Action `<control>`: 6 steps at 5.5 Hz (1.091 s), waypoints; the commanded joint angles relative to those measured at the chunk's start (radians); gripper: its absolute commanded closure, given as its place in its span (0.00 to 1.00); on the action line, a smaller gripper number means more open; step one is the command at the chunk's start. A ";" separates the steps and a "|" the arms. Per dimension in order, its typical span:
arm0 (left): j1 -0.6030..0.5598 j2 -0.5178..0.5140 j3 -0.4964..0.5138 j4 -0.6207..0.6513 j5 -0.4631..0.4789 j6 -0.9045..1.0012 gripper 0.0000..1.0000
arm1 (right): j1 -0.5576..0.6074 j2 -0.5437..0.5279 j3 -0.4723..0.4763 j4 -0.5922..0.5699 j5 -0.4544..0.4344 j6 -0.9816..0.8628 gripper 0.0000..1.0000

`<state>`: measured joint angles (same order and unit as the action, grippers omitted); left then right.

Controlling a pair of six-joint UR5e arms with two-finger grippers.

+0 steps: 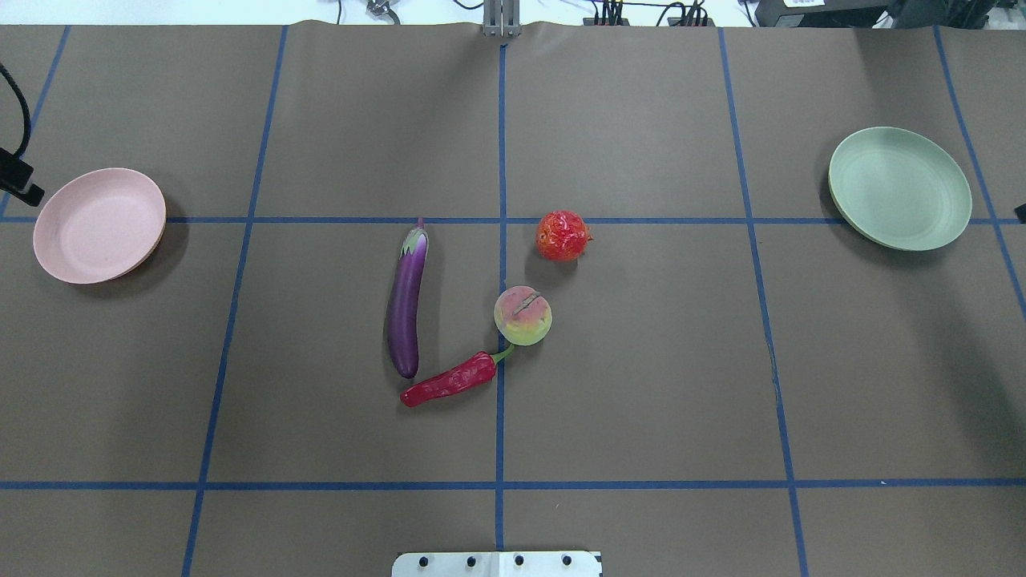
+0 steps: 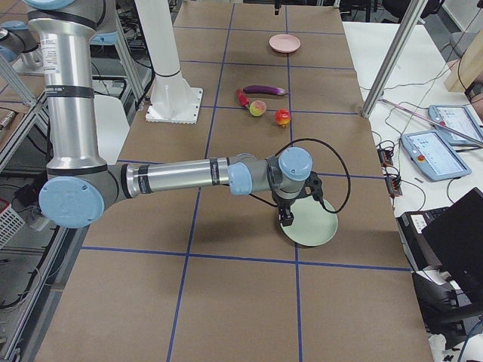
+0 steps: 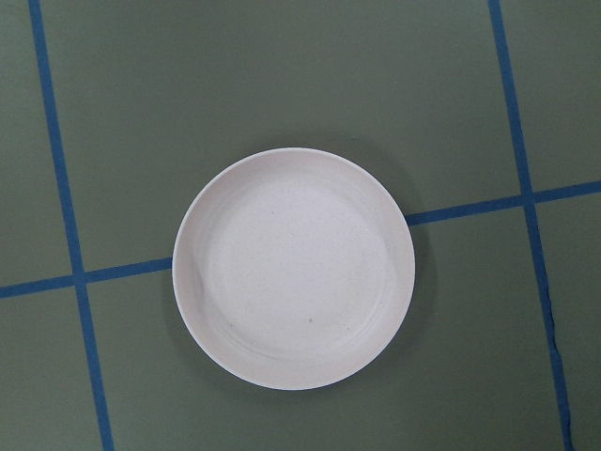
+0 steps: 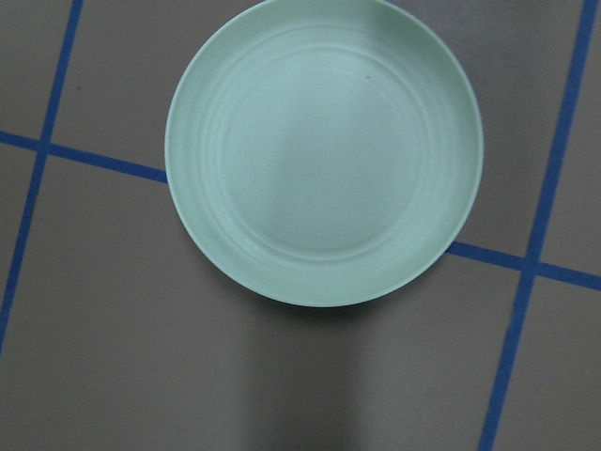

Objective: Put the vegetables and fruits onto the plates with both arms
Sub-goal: 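Move the right gripper from the green plate toward the red pomegranate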

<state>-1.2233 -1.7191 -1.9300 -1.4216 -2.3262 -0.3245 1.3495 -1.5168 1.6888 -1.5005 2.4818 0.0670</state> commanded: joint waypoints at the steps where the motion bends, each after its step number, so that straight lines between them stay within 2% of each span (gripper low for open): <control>1: 0.037 0.000 -0.046 -0.003 -0.004 -0.059 0.00 | -0.259 0.096 0.022 0.192 -0.048 0.471 0.00; 2: 0.039 -0.002 -0.044 -0.003 -0.002 -0.057 0.00 | -0.371 0.206 0.020 0.269 -0.131 0.806 0.00; 3: 0.041 -0.002 -0.043 -0.003 -0.001 -0.053 0.00 | -0.527 0.324 0.019 0.270 -0.328 1.062 0.01; 4: 0.041 0.000 -0.044 -0.003 -0.001 -0.053 0.00 | -0.608 0.389 -0.003 0.270 -0.381 1.150 0.01; 5: 0.042 0.000 -0.046 -0.003 -0.001 -0.054 0.00 | -0.671 0.505 -0.082 0.270 -0.479 1.239 0.01; 6: 0.044 0.000 -0.046 -0.002 0.001 -0.054 0.00 | -0.678 0.538 -0.116 0.270 -0.501 1.290 0.02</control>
<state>-1.1809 -1.7197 -1.9753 -1.4246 -2.3266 -0.3786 0.6934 -1.0263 1.6107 -1.2306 2.0177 1.2998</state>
